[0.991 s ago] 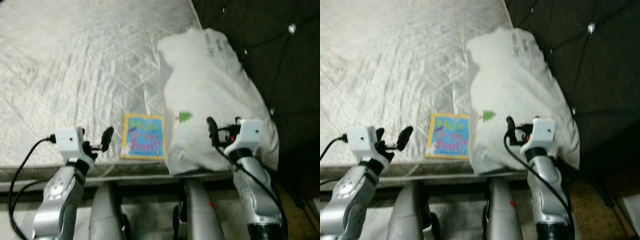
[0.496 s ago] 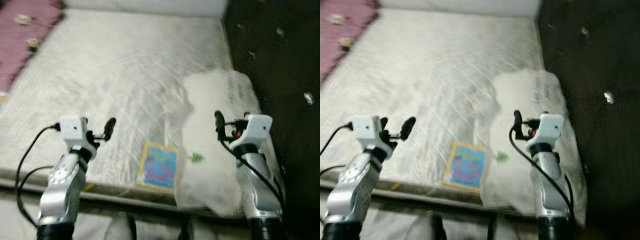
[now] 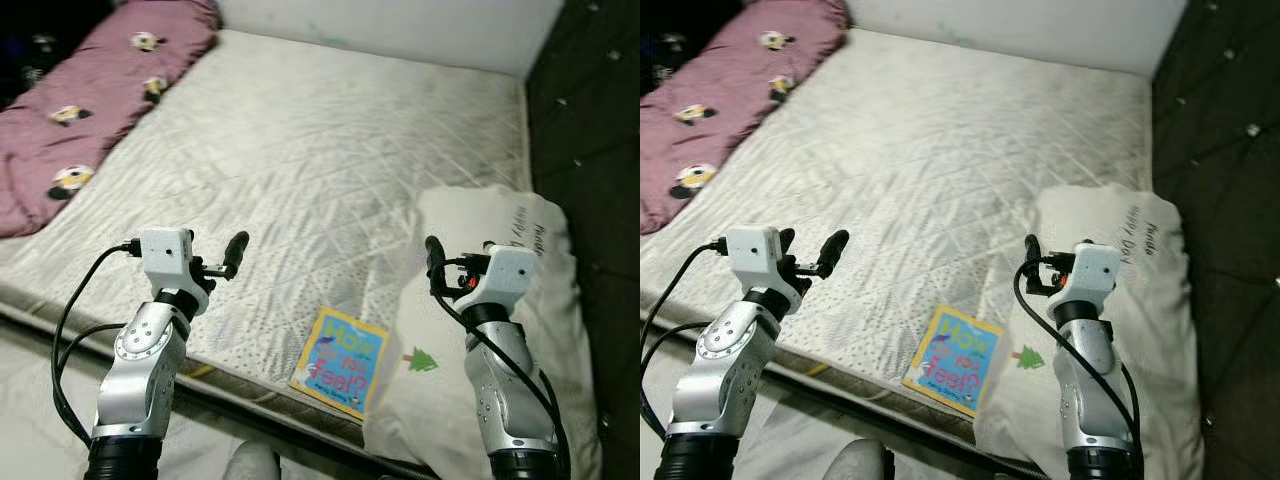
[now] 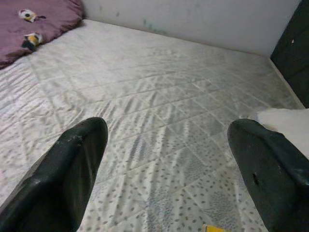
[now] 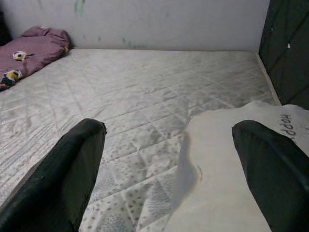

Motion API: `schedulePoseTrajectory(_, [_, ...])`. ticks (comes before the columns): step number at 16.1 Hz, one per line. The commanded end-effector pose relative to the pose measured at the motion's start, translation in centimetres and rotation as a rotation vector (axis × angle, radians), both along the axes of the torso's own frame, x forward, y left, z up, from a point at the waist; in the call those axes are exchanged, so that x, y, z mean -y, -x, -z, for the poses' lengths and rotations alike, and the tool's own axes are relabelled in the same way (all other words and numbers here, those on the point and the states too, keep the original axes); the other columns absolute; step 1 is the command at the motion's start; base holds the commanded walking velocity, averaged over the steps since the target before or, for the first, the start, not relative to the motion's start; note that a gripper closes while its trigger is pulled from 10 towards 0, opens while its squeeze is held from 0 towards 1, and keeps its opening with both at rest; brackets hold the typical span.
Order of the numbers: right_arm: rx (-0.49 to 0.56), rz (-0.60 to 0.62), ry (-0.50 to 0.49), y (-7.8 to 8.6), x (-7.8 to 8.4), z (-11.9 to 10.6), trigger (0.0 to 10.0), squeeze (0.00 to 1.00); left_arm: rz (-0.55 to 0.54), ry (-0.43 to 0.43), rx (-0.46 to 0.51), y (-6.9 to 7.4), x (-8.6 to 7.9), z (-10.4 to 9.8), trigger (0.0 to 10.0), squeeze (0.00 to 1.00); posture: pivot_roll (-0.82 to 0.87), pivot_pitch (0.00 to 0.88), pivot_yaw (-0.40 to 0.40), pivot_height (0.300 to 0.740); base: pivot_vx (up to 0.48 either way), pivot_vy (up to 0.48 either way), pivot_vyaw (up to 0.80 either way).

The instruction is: Clean up the room

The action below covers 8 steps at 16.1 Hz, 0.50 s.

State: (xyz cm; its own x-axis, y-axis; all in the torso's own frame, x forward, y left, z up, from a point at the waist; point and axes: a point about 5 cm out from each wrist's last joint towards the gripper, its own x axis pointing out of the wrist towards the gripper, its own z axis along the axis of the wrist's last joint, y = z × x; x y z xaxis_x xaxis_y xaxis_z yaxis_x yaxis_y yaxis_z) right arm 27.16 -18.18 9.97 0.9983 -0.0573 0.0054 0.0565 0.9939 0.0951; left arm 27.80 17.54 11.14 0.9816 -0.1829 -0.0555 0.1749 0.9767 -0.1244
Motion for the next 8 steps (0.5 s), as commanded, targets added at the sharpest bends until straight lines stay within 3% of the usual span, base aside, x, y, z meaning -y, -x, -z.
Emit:
schedulePoseTrajectory(1, [-0.026, 0.005, -0.014, 0.46, 0.14, 0.30, 10.0, 0.00, -0.001, -0.009, -0.004, 0.33, -0.27, 0.04, 10.0, 0.00, -0.02, 0.055, 0.006, 0.740, 0.000, 0.000, 0.00])
schedulePoseTrajectory(4, [-0.042, 0.017, -0.005, 0.98, 0.53, 0.53, 10.0, 0.00, -0.004, -0.009, -0.015, 0.77, -0.42, 0.31, 10.0, 0.00, -0.03, 0.076, 0.004, 0.740, 0.000, -0.257, -0.64])
schedulePoseTrajectory(8, [-0.052, 0.014, -0.009, 1.26, 0.35, 0.48, 10.0, 0.00, 0.018, -0.003, -0.023, 1.17, 0.15, 0.38, 10.0, 0.00, -0.03, 0.097, 0.004, 0.740, 0.000, -0.270, 0.00])
